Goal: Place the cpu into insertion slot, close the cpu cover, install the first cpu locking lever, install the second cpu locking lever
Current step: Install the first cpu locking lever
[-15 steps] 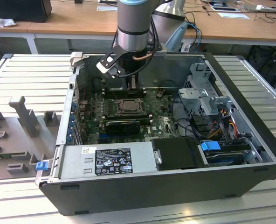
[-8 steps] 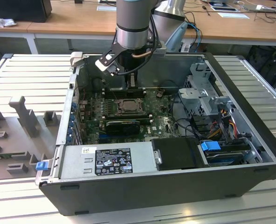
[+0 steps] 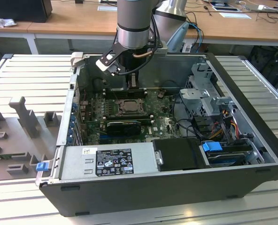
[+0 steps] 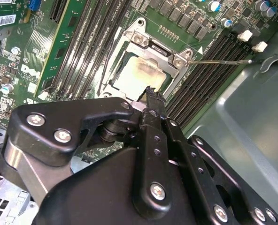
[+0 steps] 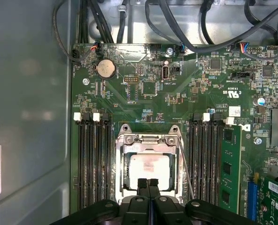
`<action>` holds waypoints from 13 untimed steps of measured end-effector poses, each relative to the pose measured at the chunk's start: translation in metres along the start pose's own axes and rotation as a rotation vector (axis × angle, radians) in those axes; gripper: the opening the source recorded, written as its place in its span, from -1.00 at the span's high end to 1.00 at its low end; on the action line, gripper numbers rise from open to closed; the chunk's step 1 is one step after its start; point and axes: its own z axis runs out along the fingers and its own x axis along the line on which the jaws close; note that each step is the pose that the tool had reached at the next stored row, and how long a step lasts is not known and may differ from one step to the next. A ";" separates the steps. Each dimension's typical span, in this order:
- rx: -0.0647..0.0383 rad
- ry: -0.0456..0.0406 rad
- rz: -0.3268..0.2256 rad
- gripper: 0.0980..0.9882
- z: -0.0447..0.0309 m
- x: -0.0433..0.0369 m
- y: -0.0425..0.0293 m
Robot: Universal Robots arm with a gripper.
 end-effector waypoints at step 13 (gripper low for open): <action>0.000 0.0000 0.000 0.98 -0.0001 0.0000 0.0000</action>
